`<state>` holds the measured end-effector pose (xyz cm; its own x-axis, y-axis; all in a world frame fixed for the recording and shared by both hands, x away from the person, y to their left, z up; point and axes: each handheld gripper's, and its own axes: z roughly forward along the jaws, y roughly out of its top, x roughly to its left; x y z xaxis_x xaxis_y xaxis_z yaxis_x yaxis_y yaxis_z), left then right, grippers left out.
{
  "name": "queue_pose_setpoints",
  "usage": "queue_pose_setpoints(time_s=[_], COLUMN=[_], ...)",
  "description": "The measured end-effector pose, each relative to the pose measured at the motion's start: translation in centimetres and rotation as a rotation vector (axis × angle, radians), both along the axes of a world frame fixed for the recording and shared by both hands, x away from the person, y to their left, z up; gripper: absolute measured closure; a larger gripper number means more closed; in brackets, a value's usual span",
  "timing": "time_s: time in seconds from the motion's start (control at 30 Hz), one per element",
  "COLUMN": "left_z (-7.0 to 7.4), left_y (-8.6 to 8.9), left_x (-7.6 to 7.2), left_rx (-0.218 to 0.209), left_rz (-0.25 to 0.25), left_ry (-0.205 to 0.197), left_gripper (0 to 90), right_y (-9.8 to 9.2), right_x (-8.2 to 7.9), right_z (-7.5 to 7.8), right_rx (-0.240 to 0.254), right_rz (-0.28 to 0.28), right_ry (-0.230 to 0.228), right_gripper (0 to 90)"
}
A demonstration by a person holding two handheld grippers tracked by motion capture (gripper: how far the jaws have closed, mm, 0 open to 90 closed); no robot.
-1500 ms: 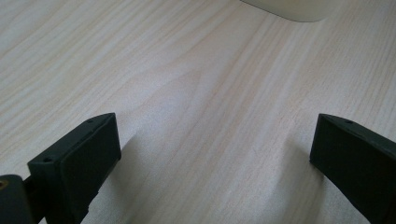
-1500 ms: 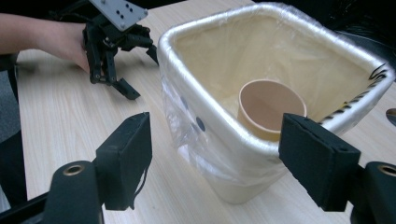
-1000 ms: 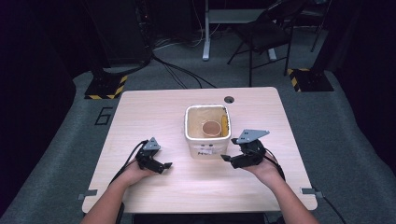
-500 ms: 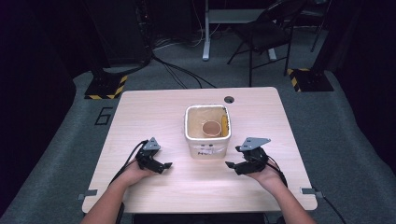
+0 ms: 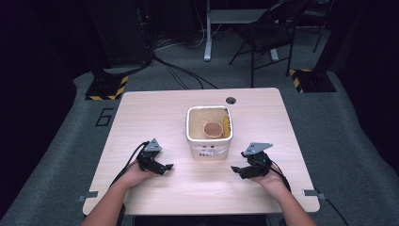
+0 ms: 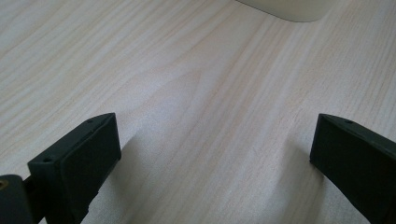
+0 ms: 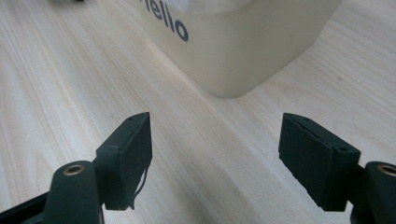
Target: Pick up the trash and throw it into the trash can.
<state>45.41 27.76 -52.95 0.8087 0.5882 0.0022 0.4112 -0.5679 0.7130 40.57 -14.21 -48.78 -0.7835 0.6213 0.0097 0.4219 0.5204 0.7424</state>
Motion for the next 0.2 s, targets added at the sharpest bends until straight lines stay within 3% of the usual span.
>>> queue_pose_setpoints(time_s=[0.2], left_z=[0.00], left_y=[0.00], left_x=[0.00], left_rx=[-0.001], left_rz=[0.001], left_ry=[0.000], left_gripper=[1.7], right_y=[0.07], right_x=[0.06], right_z=[-0.77], right_rx=[-0.021], right_rz=[-0.005], right_ry=[0.007], right_gripper=[24.6])
